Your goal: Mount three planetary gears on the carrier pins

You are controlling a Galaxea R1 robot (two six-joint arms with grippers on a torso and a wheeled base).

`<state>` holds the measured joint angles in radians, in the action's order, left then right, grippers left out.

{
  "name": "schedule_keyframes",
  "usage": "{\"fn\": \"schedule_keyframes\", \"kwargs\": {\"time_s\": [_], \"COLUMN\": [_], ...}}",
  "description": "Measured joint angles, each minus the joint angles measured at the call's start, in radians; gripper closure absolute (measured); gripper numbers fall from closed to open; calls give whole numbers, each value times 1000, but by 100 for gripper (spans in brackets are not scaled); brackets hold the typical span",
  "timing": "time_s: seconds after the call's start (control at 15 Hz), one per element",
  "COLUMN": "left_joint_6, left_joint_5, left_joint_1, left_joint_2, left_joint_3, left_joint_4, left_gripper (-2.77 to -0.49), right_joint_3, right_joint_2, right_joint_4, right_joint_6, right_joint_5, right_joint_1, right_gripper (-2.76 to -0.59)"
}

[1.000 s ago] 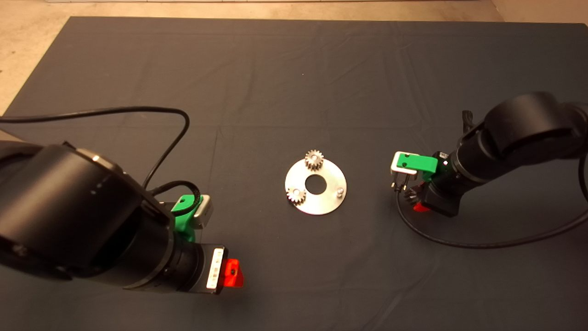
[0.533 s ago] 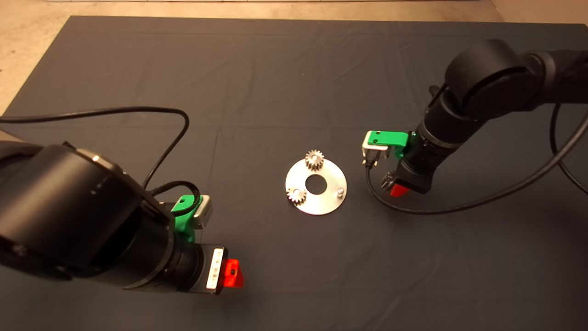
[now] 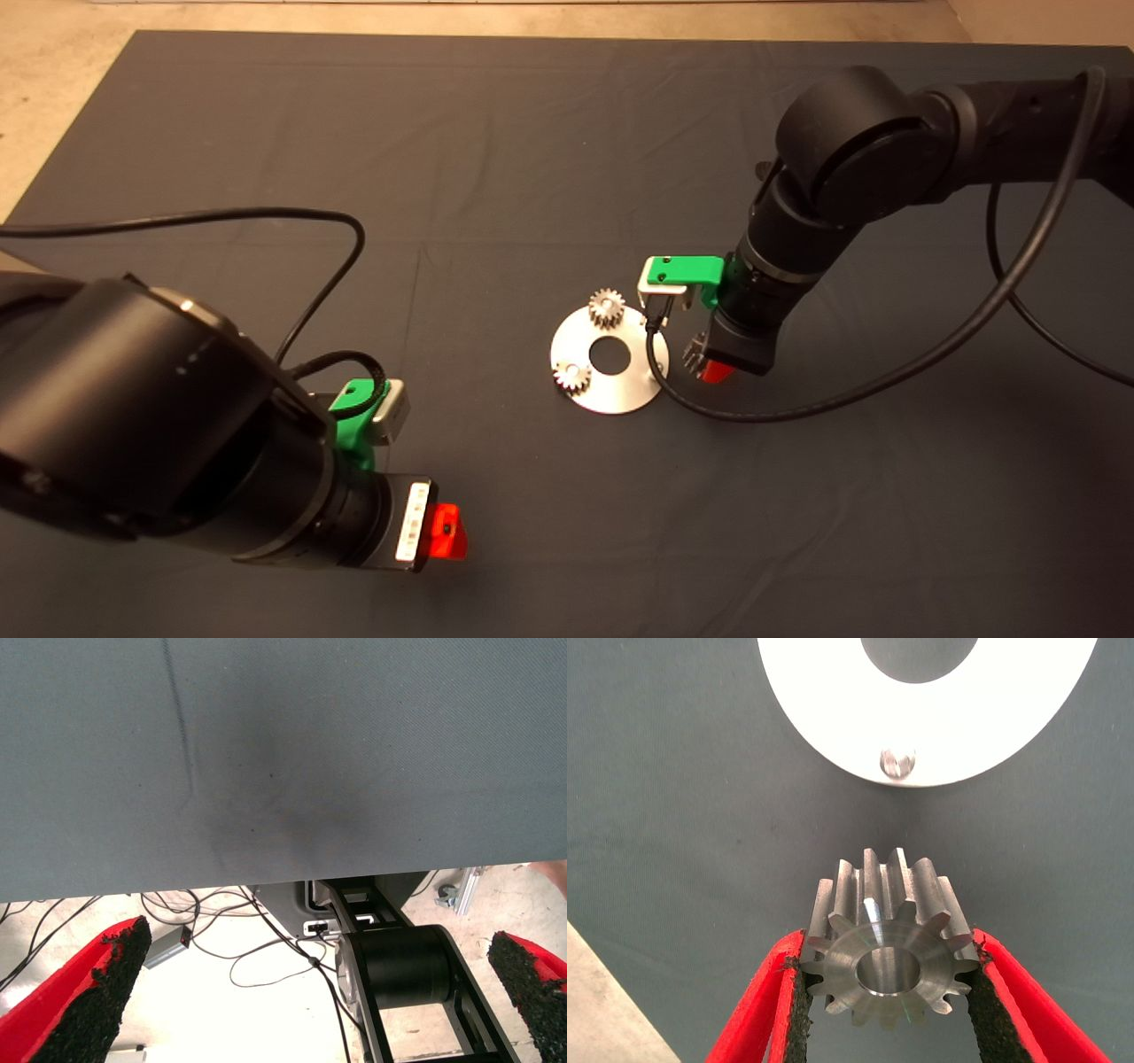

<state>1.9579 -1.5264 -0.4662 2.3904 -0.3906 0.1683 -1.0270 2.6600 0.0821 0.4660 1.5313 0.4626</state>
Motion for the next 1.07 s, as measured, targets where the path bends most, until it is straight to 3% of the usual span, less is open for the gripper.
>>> {"fn": "schedule_keyframes", "kwargs": {"time_s": [0.4, 0.73, 1.07], "left_joint_6": [0, 0, 0], "left_joint_5": [0, 0, 0], "left_joint_1": [0, 0, 0], "left_joint_2": [0, 0, 0], "left_joint_3": [0, 0, 0], "left_joint_4": [-6, -8, -8], "left_gripper": [-275, -275, -275], "right_joint_3": [-20, -28, -59], "right_joint_2": [39, 44, 50], "right_joint_4": [23, 105, 163], "right_joint_6": [4, 6, 6], "right_joint_5": [-1, 0, 0], "right_joint_1": [-20, -53, -81], "right_gripper": [-107, -107, -106]}}
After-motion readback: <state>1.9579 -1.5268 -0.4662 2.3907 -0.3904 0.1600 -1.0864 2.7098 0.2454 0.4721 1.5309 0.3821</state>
